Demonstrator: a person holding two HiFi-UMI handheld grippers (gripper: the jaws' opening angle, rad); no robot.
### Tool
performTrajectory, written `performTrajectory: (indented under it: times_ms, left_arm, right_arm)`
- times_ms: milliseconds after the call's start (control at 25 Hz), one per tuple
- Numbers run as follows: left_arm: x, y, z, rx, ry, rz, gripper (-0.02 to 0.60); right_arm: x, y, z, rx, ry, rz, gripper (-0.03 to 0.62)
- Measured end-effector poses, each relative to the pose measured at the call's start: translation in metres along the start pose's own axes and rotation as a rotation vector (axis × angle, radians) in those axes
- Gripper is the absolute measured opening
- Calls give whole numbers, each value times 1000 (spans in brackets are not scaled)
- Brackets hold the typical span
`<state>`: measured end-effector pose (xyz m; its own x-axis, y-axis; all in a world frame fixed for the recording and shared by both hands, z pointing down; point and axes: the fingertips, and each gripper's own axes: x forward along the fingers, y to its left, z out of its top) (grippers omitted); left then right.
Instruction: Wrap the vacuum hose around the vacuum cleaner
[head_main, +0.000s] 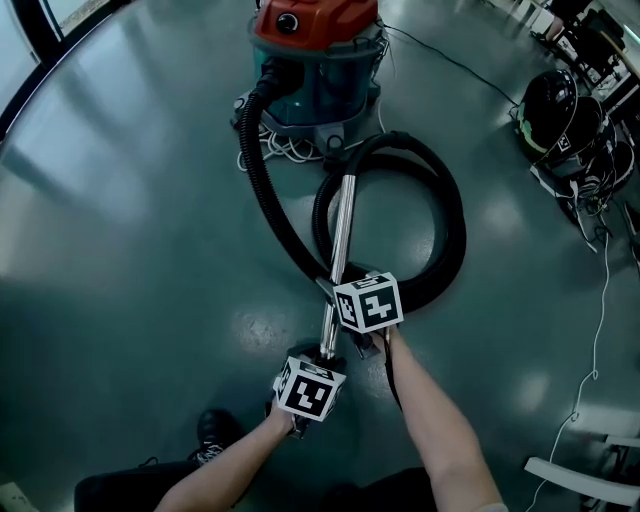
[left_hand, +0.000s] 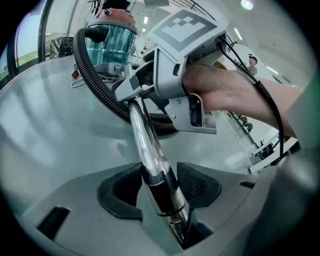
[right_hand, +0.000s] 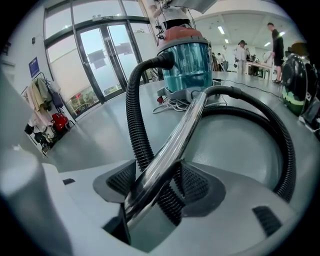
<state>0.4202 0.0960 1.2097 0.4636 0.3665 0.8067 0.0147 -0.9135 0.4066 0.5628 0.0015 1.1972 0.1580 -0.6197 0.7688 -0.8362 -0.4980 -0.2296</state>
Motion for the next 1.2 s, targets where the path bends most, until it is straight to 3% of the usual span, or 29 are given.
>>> performTrajectory:
  times_ms: [360, 600, 1200]
  left_arm:
    - [28, 8, -11, -6, 73, -5, 213]
    - [25, 9, -1, 59, 61, 1, 238]
    - [5, 14, 18, 92, 4, 28, 242]
  right_arm:
    - [23, -14, -18, 1, 23, 1, 278]
    - [29, -26, -22, 18, 22, -10, 279]
    - [18, -33, -21, 13, -28, 2, 279]
